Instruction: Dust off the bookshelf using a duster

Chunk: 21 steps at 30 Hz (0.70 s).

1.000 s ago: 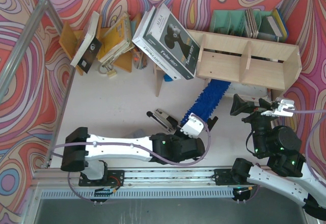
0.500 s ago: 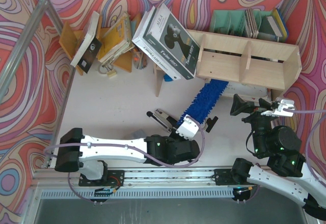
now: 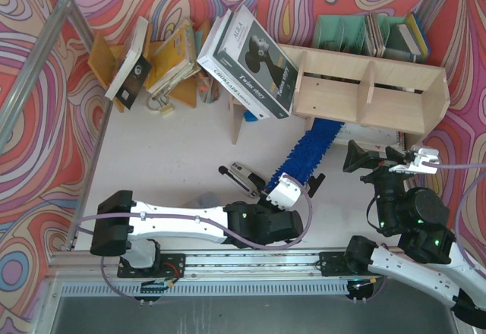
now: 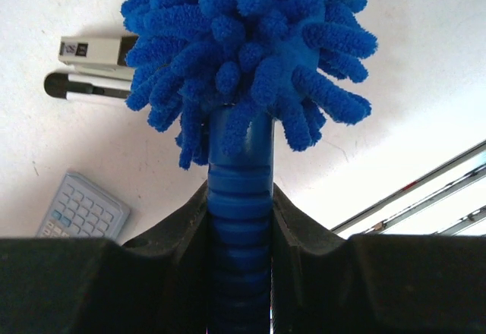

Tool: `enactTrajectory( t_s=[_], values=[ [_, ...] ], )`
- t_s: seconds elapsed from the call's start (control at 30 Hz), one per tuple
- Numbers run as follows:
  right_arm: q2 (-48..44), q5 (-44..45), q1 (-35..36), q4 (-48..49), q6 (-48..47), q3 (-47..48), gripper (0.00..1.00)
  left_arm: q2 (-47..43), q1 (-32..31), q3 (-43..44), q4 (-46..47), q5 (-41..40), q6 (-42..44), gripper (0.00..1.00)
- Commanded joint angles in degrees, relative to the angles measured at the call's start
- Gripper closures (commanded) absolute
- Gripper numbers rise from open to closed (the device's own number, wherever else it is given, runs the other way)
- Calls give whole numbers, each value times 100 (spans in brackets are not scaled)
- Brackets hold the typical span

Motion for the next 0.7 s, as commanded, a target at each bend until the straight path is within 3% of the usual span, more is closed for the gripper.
enactTrajectory(
  t_s=[0.0, 0.3, 0.67],
  values=[
    [46, -11, -8, 94, 14, -19, 1, -222, -103, 533, -168, -518, 271, 100],
    [11, -28, -13, 92, 27, -24, 1, -457, -127, 428, -320, -796, 214, 100],
    [64, -21, -5, 102, -5, -16, 1, 12, -125, -88, -120, -248, -227, 100]
  ],
)
